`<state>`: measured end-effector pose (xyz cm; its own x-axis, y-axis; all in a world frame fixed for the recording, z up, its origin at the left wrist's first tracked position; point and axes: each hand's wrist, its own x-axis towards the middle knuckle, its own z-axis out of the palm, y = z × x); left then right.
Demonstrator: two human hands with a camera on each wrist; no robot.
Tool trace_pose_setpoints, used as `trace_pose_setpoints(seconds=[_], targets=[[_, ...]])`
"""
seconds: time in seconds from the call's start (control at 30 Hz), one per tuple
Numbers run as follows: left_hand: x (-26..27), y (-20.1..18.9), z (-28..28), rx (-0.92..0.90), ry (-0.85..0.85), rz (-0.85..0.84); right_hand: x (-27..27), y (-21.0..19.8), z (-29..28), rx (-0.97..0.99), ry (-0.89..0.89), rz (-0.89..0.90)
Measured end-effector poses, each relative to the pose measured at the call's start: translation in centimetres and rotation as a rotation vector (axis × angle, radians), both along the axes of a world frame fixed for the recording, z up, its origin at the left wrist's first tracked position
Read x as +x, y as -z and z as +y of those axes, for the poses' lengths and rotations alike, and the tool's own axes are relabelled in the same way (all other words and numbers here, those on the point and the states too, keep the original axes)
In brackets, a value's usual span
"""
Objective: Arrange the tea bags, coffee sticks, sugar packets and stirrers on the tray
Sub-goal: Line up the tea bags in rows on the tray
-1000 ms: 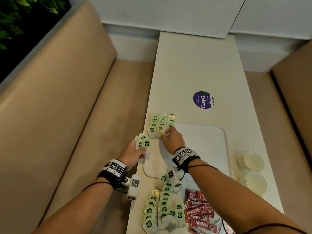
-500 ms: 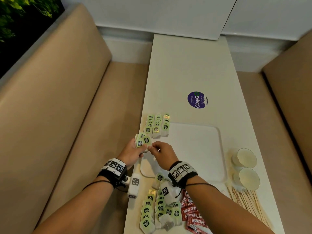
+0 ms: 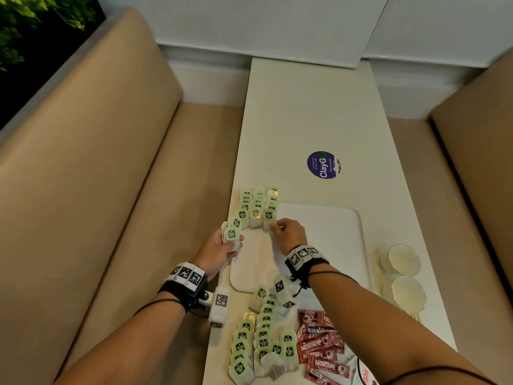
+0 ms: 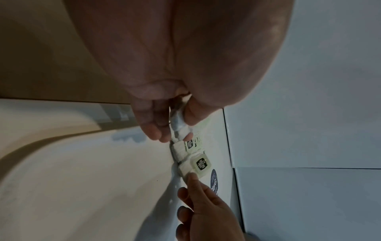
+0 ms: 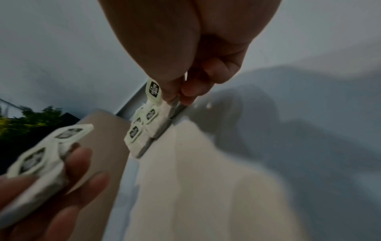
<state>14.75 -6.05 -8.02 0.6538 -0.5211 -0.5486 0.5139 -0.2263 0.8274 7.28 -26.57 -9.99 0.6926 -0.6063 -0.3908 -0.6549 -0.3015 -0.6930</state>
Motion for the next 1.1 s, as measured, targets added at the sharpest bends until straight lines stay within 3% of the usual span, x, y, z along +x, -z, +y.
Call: trace_pose_setpoints(seconds=[0.13,0.43,0.7,1.1], targets=[[0.1,0.3,0.1,0.024,0.043,-0.057,-0.2,0.6,-0.3,-0.009,0.028,0.044],[1.2,1.2,0.0,0.080,-0.018,0.028,0.3,1.1,-0.1,-0.052,0.066,0.080],[3.0,1.4,-1.7,0.191,0.077,-0.063,-0.1,1.7,0.0,-0.036,0.081,0.062],[4.0,0.9,-2.1,0.192,0.107,-0.130,0.2,1.6,-0.6,-0.051,0.095,0.086]])
